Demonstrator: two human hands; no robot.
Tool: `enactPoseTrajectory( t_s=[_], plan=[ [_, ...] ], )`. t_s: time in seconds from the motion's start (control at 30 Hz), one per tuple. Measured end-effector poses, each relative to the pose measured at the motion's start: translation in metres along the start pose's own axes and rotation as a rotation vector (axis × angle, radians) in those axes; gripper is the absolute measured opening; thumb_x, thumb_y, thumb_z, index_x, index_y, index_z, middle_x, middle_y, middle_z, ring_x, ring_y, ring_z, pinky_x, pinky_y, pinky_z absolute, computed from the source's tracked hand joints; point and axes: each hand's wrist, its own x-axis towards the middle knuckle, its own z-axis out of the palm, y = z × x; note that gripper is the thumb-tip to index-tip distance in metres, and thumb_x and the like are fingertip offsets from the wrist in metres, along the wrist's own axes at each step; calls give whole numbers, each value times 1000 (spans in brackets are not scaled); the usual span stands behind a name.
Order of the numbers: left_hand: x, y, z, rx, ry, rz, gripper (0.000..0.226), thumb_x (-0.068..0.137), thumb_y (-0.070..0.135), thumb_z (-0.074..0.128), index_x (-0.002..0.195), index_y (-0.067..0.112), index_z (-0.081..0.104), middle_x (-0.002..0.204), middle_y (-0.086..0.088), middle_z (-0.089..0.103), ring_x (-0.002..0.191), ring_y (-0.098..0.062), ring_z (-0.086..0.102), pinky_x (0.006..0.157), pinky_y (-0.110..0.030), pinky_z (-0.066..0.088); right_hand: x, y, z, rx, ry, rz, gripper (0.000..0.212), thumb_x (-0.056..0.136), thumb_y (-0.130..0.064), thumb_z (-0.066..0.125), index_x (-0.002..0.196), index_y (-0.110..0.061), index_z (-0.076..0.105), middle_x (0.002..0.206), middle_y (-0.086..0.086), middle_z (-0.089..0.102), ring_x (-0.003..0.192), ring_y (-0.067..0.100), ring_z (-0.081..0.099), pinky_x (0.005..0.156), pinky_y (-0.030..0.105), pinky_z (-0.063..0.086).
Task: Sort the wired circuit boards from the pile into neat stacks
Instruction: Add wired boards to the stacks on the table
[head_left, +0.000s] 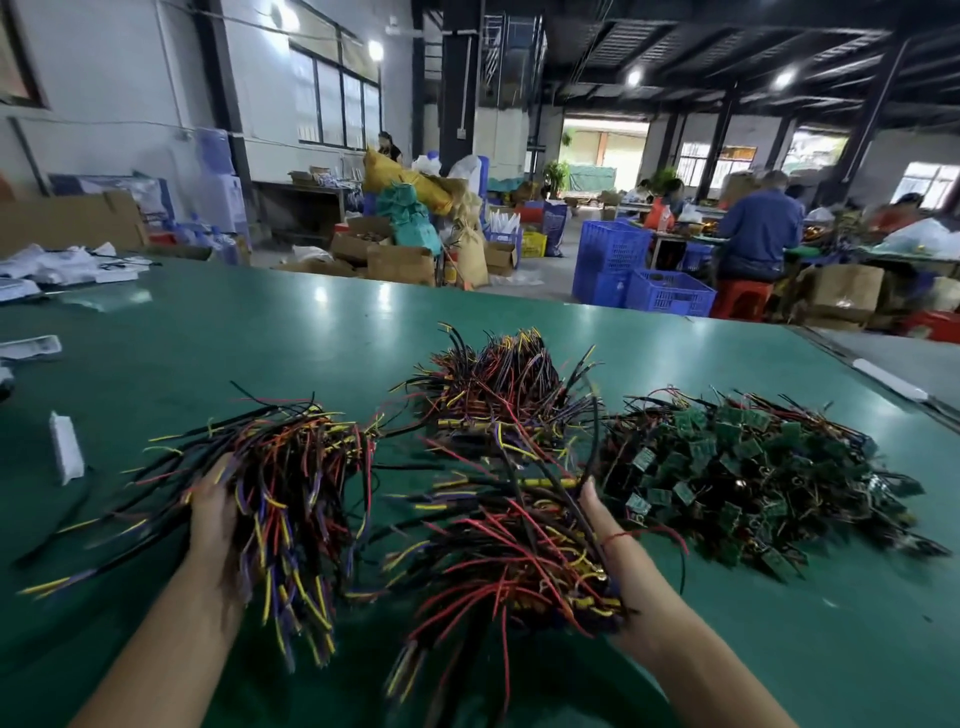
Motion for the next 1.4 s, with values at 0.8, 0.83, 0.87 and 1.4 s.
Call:
enactPoseTrajectory(
  t_s=[0.8,0.83,0.87,1.4],
  plan=[
    [-79,26,51,-103,-281,-48,62,76,14,57,17,27,46,40,27,54,44,19,53,47,2,37,10,-15,-15,-1567,277,-184,51,105,-34,36,59,-14,37,62,4,48,62,24,50,57,30,37],
    [-81,27,53,-92,-291,-77,69,79,7,55,14,24,41,36,25,51,40,18,51,45,1,36,5,-21,-16,-1658,247,-170,47,105,-26,36,60,-16,35,68,5,49,70,25,56,60,29,39],
    [-82,28,52,-81,-291,-105,78,87,-2,47,13,22,39,34,23,50,37,17,50,44,0,37,0,-26,-17,-1751,238,-140,43,104,-19,38,61,-17,36,76,5,53,79,25,61,65,28,42],
    [-70,2,35,-423,-422,-451,65,103,13,40,47,-1,70,61,-13,70,65,0,69,59,-5,49,11,-56,81,-266,-216,-456,47,84,-50,58,110,-11,64,82,-1,67,70,13,64,63,25,55]
  ],
)
